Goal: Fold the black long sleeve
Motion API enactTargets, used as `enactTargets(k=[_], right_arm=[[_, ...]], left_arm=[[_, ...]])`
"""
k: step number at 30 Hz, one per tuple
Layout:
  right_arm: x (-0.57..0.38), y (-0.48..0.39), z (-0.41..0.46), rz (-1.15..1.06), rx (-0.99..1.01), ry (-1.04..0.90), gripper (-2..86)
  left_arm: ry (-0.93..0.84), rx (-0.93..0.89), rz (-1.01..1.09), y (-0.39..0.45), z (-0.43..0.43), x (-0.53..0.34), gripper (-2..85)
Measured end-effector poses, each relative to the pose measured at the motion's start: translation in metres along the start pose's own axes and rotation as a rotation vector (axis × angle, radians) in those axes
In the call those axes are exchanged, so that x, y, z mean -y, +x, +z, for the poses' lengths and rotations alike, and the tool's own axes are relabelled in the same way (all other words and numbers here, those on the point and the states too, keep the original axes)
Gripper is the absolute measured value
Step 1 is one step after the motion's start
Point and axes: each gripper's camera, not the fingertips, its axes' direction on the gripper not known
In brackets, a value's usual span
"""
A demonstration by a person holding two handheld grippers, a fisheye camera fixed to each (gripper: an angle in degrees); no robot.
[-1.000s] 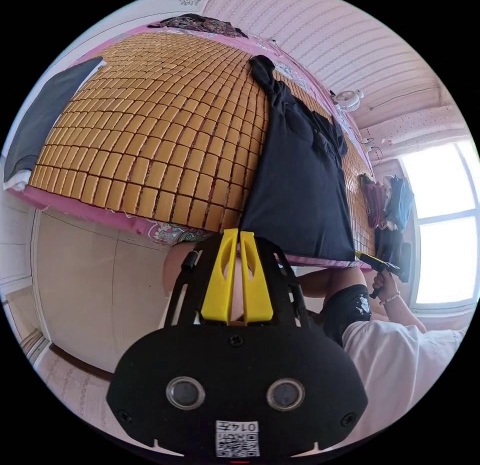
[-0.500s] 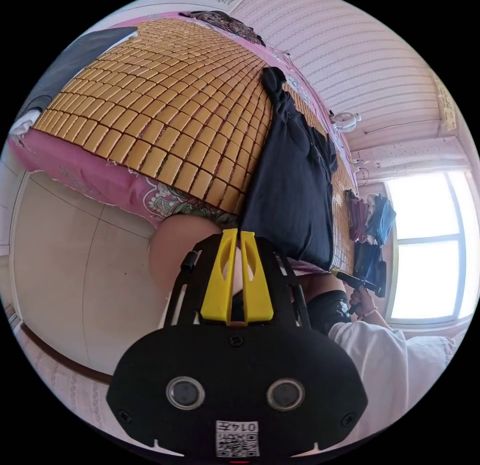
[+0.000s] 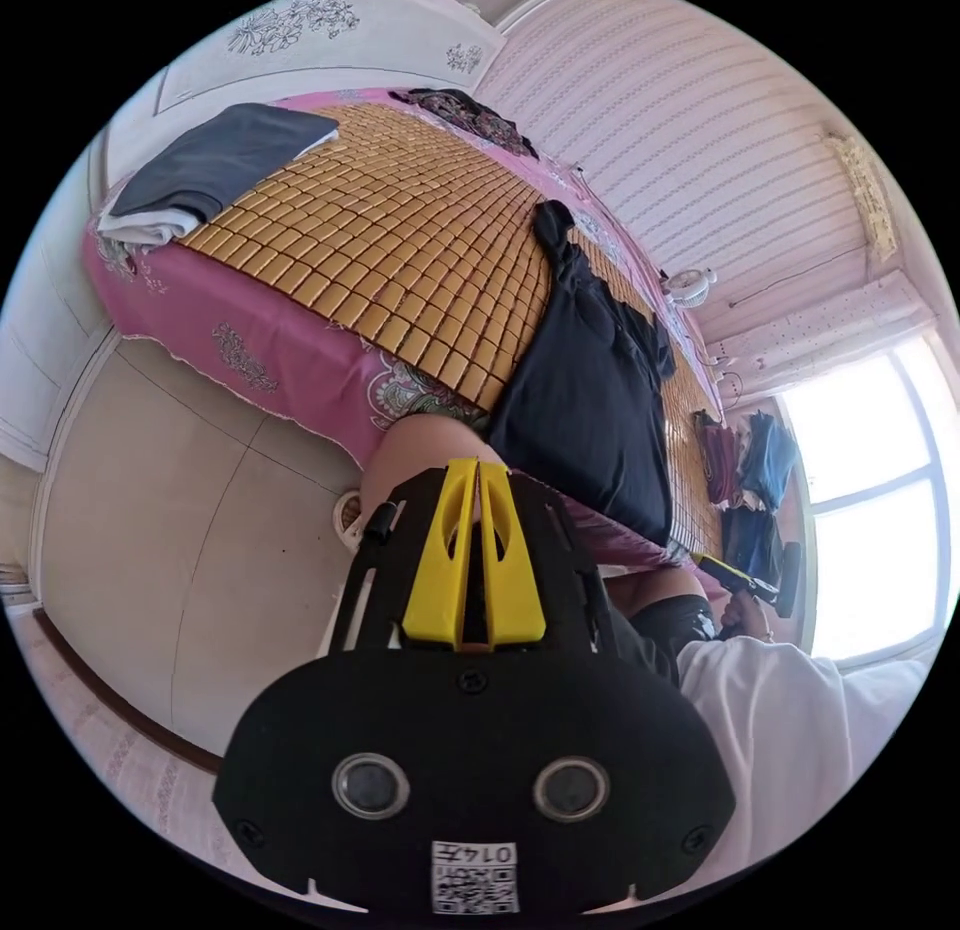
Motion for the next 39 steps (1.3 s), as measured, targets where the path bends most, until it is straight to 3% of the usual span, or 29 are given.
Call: enactTargets(k=[4, 7, 9, 12, 17, 20, 24, 30, 35, 39], right_arm=[[-0.028, -0.029, -0.036, -0.051, 0.011, 0.074, -0.5], [-0.067, -0.052, -0.088, -0.031, -0.055, 0.285, -0.6], [-0.119, -0.086, -0.139, 0.018, -0.290, 0.605, -0.6], [-0.161, -0.125, -0.163, -0.007, -0.485, 0.770, -0.8], [-0.199, -0.138, -0.179, 0.027, -0.451, 0.751, -0.9], [-0.217, -0.143, -0.189, 0.028, -0.396, 0.763, -0.6], [-0.222, -0.153, -0.191, 0.033, -0.382, 0.750, 0.0], [-0.211, -0.157, -0.183, -0.012, -0.347, 0.710, 2.3], [-0.188, -0.136, -0.165, -0.004, -0.311, 0.654, 4.4], [-0.151, -0.101, -0.129, 0.021, -0.267, 0.615, 5.2]], left_arm=[[0.053, -0.017, 0.015, 0.009, -0.026, -0.024, -1.0], [0.059, -0.012, 0.051, 0.020, -0.037, -0.041, -1.0], [0.094, 0.035, 0.073, 0.032, -0.046, -0.055, -1.0], [0.230, 0.058, 0.160, 0.059, -0.064, -0.075, -1.0], [0.369, 0.146, 0.401, 0.125, -0.072, -0.102, -1.0], [0.370, 0.252, 0.571, 0.172, -0.061, -0.119, -1.0], [0.351, 0.218, 0.730, 0.219, -0.039, -0.138, -1.0], [0.314, 0.129, 0.833, 0.259, 0.002, -0.140, -1.0], [0.204, 0.231, 0.893, 0.284, 0.065, -0.113, -1.0], [0.184, 0.183, 0.884, 0.291, 0.128, -0.072, -0.9]])
